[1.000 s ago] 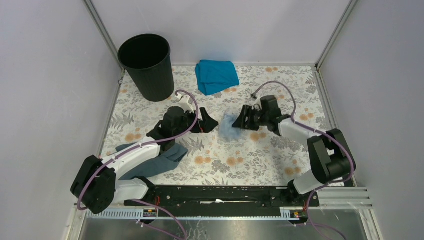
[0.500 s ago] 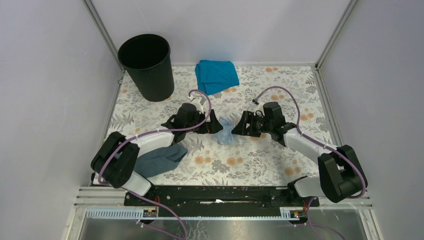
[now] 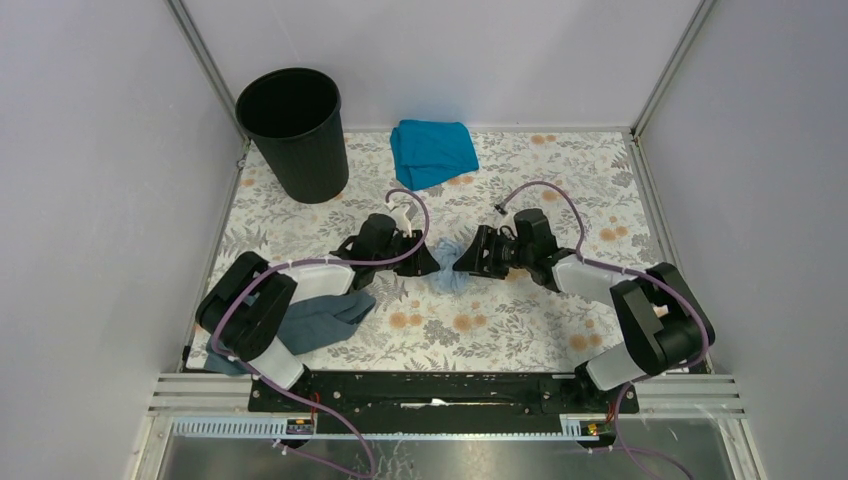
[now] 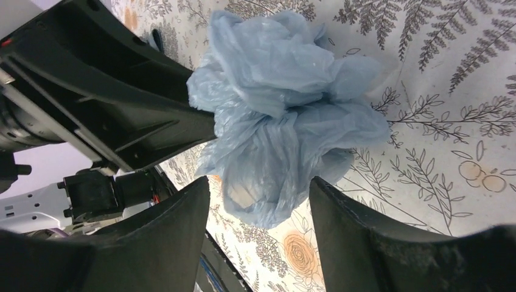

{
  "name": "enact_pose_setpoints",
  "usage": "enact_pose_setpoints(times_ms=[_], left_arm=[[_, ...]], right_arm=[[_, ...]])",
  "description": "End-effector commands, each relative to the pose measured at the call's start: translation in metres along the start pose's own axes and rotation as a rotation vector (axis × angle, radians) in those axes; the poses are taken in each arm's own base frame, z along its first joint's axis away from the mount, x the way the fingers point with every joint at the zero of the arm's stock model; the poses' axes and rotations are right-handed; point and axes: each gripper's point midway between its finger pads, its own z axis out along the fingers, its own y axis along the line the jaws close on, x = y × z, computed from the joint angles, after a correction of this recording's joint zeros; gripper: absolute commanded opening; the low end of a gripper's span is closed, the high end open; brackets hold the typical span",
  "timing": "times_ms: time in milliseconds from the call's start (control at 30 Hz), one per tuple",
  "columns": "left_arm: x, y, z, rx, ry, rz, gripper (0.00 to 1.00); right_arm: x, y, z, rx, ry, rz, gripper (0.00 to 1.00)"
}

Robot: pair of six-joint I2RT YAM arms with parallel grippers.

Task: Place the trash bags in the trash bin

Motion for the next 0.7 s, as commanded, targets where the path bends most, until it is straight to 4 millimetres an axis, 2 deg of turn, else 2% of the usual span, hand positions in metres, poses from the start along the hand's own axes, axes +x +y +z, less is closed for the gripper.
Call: enact_pose_setpoints(times_ms=[0,133,200,233,267,300,467,567,667], left_arm=[[-0.011,-0.022,-0.005,0.110,-0.051,0.061,0.35],[-0.011,-0.030,-0.012,0.151,-0.076,0.083,0.31],[-0.013,-0.031,-0.017,0.157,-0.097,0.092,0.30],[-0.014,-0.032,-0.020,0.158,-0.111,0.097,0.29],[-0.015,-0.031,-0.023,0.158,-0.122,0.100,0.27],[-0.016,-0.030,-0.026,0.156,-0.135,0.099,0.26],[-0.028,-0.022,-0.045,0.150,-0.233,0.065,0.18],[-0.030,-0.017,-0.054,0.156,-0.278,0.045,0.16],[-0.034,-0.015,-0.060,0.153,-0.305,0.037,0.09]], right_arm=[[0.000,0.008,0.014,-0.039,0.000,0.005,0.66],[0.005,0.004,0.021,-0.014,0.000,0.005,0.56],[0.006,-0.003,0.018,0.023,-0.012,-0.005,0.38],[0.005,-0.006,0.015,0.047,-0.018,-0.019,0.25],[0.006,-0.010,0.012,0.080,-0.021,-0.030,0.16],[0.005,-0.014,0.007,0.114,-0.027,-0.050,0.11],[0.009,-0.029,-0.019,0.251,-0.020,-0.124,0.00],[0.016,-0.036,-0.037,0.312,-0.021,-0.139,0.00],[0.019,-0.031,-0.050,0.305,-0.042,-0.158,0.00]])
